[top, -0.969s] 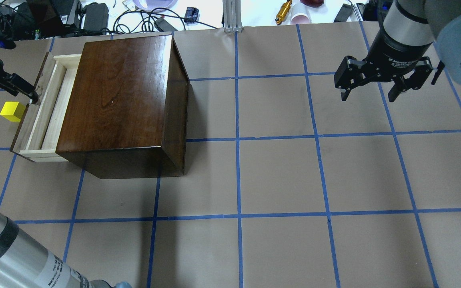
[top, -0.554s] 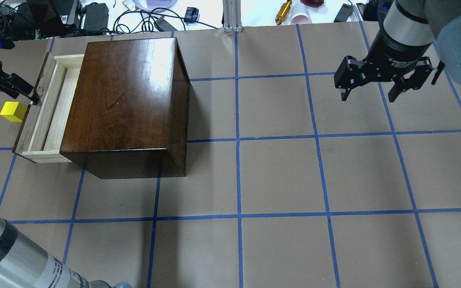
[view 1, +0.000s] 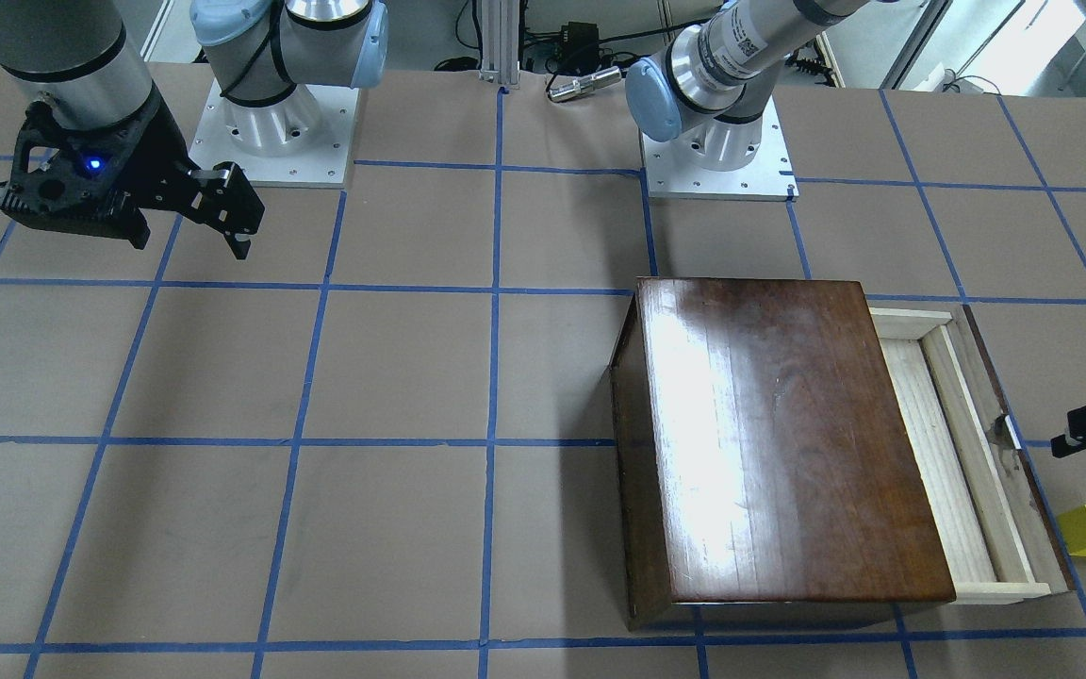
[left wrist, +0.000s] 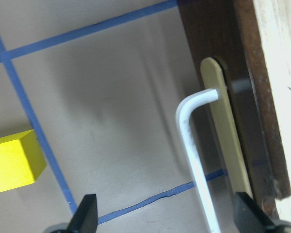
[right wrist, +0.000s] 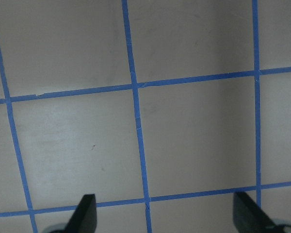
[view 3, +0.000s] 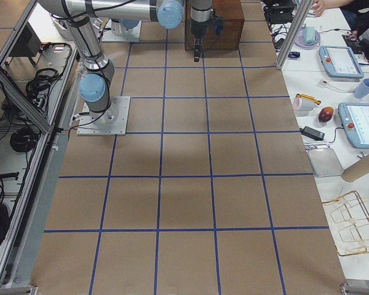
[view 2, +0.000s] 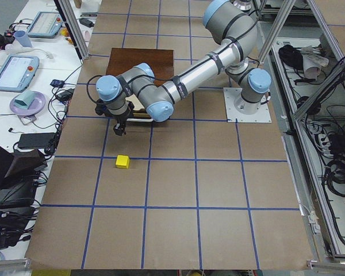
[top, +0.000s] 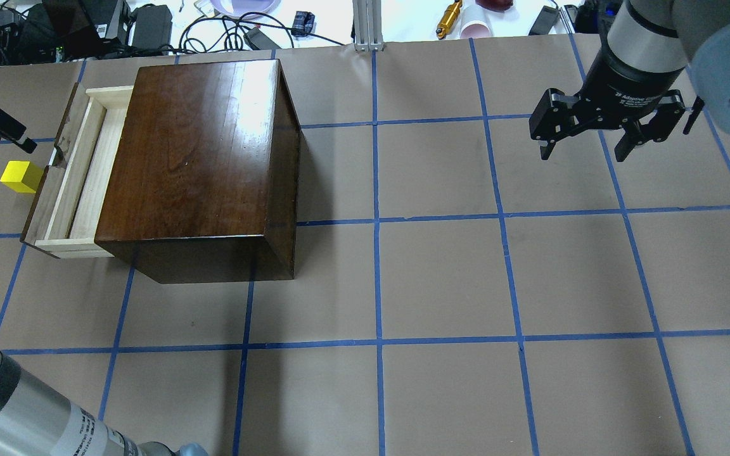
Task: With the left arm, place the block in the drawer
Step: 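Release the handle and move the left gripper above the yellow cube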
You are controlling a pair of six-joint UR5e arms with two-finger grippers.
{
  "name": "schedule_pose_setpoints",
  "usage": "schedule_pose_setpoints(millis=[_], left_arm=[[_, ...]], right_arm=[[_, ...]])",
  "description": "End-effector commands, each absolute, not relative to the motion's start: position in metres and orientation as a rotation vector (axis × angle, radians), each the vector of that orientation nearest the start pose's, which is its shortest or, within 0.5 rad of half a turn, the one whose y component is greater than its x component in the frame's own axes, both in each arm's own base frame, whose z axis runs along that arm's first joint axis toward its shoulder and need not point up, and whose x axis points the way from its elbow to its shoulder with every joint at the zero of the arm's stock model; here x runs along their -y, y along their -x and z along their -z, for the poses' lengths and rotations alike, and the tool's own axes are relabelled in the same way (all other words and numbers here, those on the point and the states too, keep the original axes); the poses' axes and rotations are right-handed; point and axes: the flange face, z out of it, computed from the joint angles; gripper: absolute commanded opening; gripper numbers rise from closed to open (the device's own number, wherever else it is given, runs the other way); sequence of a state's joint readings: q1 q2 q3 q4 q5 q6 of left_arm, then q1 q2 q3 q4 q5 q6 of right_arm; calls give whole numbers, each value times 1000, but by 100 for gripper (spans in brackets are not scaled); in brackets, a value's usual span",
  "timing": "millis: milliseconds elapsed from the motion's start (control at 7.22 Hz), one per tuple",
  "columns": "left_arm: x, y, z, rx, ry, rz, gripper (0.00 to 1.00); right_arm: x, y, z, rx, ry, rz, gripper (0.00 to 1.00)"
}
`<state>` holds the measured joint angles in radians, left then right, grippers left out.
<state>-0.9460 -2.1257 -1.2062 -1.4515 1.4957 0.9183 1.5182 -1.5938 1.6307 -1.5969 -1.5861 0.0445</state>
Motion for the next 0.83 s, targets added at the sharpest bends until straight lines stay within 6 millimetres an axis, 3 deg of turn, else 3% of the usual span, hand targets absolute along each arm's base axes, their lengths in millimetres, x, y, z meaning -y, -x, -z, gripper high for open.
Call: schedule_pose_setpoints(millis=[0, 277, 692], left_arm=[[660, -343, -342, -3145, -404, 93, 100], [671, -359, -304, -3140, -386, 97, 100], [676, -378, -252, -3089, -297, -44, 100]], right_arm=[[487, -107, -472, -3153, -152, -17, 100], [487, -107, -472, -3153, -152, -17, 100], [487, -106, -472, -3153, -155, -19, 100]])
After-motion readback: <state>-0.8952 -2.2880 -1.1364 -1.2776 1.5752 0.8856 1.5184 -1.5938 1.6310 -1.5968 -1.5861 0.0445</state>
